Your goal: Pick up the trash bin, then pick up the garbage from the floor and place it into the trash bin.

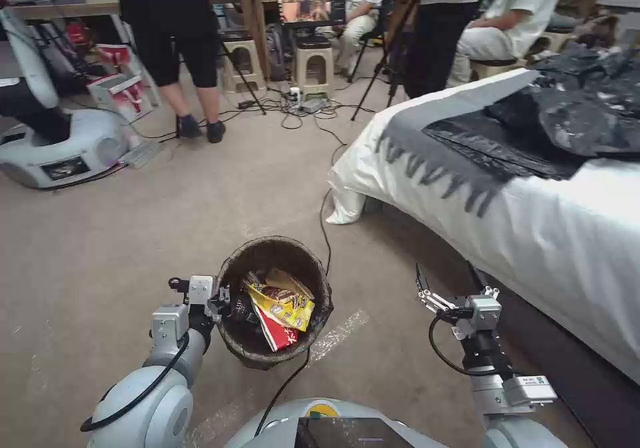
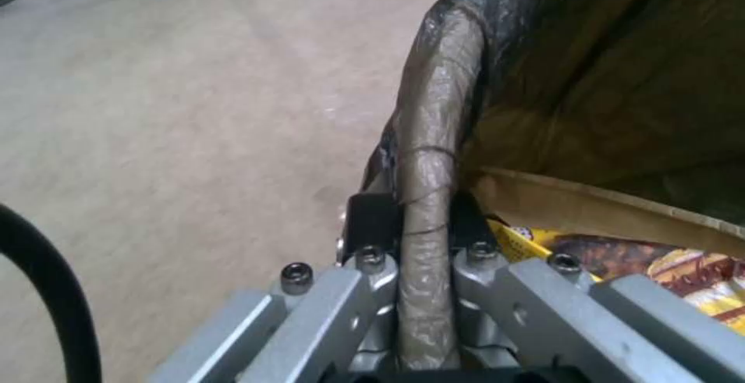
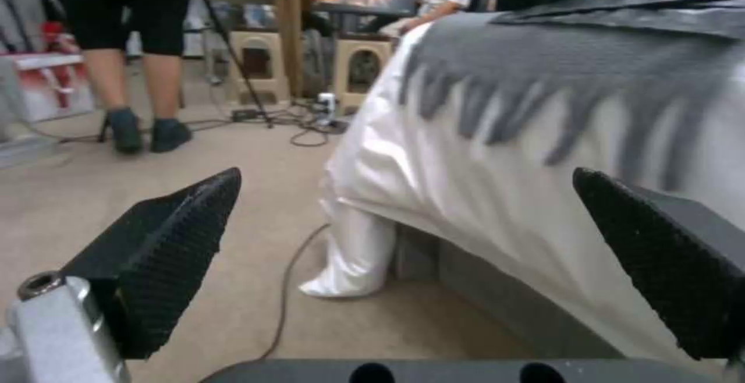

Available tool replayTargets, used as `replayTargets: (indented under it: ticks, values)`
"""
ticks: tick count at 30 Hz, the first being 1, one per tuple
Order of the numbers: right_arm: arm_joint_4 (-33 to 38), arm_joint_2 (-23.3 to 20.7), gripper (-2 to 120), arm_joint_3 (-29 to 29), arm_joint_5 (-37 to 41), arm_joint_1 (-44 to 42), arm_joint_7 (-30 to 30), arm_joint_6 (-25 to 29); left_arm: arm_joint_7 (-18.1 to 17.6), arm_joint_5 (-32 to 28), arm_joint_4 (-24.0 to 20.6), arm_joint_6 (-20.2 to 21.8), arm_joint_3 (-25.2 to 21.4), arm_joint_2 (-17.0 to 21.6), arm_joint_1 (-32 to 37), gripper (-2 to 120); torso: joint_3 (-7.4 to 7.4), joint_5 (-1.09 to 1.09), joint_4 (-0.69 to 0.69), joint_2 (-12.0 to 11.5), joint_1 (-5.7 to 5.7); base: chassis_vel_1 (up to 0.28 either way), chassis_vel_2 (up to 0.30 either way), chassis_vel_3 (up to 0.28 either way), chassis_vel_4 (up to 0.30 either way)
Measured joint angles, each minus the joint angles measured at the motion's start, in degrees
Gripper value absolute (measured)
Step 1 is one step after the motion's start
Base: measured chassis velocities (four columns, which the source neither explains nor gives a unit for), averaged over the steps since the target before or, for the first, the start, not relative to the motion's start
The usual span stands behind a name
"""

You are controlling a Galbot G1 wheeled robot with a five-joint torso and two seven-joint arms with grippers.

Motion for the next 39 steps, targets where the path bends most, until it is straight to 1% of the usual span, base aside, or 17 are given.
replayTargets:
  ticks: [4,24,39]
  values:
    - [-0.05,-0.13,100,0.02,0.1,0.02,0.01,0.0,0.01,0.06,0.0,-0.02,0.01,-0.16,-0.02,2,0.0,0.0,-0.02,0.0,0.0,0.088,0.102,0.082,0.093]
    - [-0.47,-0.19,100,-0.38,0.15,0.48,0.04,-0.08,0.02,0.21,0.0,-0.13,0.03,-0.34,0.11,2,0.0,0.0,0.0,0.0,0.0,0.094,0.097,0.096,0.089]
    - [-0.55,-0.3,100,-0.26,0.4,0.73,0.35,-0.22,0.03,0.28,0.0,-0.28,0.11,-0.4,0.08,2,0.0,0.0,-0.01,0.0,0.0,0.09,0.098,0.095,0.095]
